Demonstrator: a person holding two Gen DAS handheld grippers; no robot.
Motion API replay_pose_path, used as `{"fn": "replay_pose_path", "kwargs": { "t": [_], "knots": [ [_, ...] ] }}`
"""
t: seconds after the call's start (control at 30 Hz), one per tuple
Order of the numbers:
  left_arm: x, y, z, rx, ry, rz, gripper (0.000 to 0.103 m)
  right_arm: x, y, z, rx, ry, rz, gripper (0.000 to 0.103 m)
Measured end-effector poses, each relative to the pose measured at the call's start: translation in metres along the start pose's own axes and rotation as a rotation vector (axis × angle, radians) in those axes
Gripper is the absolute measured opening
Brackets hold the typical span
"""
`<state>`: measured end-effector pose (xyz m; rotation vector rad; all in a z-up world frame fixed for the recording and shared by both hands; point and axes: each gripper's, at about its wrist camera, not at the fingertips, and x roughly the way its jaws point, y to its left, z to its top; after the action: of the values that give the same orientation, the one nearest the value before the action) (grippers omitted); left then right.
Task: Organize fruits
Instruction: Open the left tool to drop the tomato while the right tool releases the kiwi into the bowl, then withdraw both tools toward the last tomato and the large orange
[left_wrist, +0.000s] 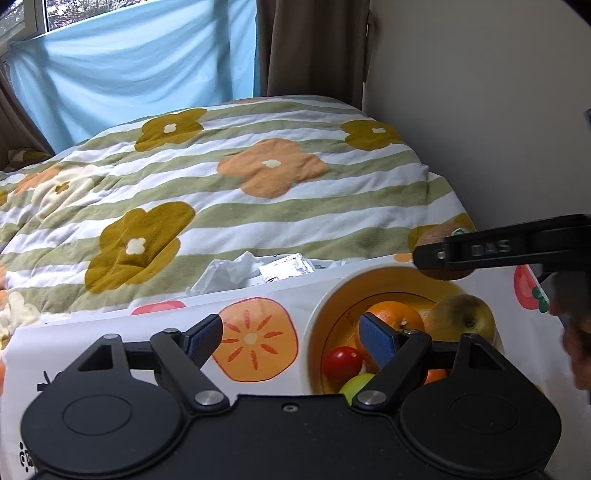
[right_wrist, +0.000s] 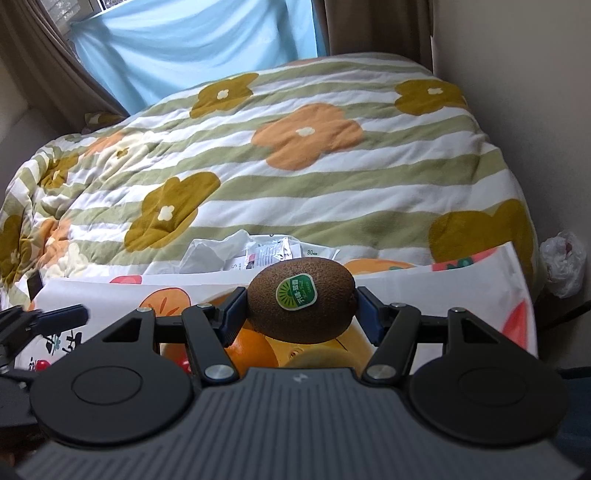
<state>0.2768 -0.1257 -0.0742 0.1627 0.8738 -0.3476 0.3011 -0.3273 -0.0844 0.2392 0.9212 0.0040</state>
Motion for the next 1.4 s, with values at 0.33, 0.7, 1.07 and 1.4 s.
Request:
{"fn": "replay_pose_path", "kwargs": {
  "t": [0.33, 0.7, 1.07, 1.4],
  "knots": [
    [0.004, 0.010, -0.009, -0.010, 0.021, 0.030, 0.085, 0.033, 0.010, -0.008, -0.014, 0.014, -0.024, 0.078],
    [-0.002, 0.009, -0.013, -0.025, 0.013, 0.038, 0.085, 0.011, 0.022, -0.013, -0.076, -0.085, -0.024, 0.103],
    [-0.042, 0.006, -0.015, -0.052, -0.061, 0.094, 0.085, -0.027, 0.024, -0.018, -0.063, -0.110, 0.012, 0.103],
    [-0.116, 0.014, -0.038, -0.141, -0.169, 0.227, 0.085, -0.086, 0.054, -0.028, -0.131, -0.176, 0.096, 0.103]
  ]
}}
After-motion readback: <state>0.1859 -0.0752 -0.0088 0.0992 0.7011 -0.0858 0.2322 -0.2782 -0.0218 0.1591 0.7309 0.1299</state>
